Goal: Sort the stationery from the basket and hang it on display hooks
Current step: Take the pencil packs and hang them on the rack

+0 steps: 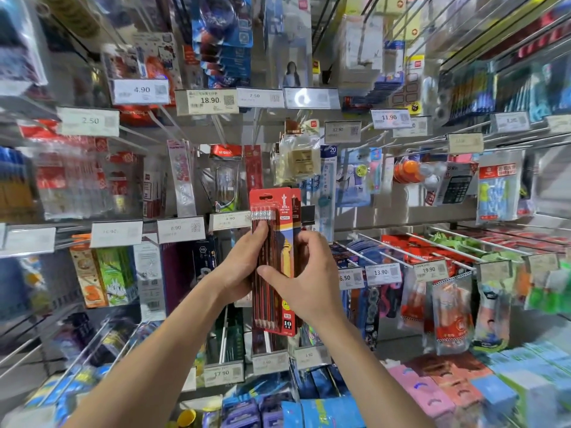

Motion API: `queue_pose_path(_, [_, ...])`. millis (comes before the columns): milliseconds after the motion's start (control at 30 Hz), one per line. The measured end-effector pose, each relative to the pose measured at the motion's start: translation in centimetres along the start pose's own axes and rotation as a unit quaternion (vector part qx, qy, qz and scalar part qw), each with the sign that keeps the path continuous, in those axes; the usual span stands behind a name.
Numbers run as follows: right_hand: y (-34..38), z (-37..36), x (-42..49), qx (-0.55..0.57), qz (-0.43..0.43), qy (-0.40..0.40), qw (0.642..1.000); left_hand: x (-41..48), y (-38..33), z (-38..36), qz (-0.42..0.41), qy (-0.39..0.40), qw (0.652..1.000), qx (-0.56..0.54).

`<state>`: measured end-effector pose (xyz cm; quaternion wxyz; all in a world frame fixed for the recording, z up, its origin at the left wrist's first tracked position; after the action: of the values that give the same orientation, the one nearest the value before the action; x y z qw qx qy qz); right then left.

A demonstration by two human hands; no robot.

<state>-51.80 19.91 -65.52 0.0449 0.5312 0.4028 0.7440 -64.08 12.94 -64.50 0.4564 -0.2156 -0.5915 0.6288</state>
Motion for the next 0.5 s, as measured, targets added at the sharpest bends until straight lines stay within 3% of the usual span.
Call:
queue_pose_path(200, [0.0,0.8,-0.3,0.099,-0.011,-0.044,0.994,0.0,-0.3,0.0,-0.036,-0.013,0.999,0.011])
queue_pose_path(400, [-1.9,1.2,-0.6,0.254,-0.114,-0.014,0.960,-0.1,-0.2,0.3,-0.022,-0.015,1.000,0.012])
queue_pose_path(500, [-3.7,2.6,-0.9,0.323,-0.173,-0.061,0.929,-0.1,-0.4,0.4,-0.009,-0.006,1.000,0.015])
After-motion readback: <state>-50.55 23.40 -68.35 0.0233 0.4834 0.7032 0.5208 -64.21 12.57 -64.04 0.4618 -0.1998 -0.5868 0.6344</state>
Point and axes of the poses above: each hand's wrist, its own x-axis towards the middle knuckle, its own z-axis out of the back of the hand, y = z × x, the point moved 5 cm from there along x, towards the middle knuckle, and after that the axes turned 13 degrees about x, right-handed, at the moved point
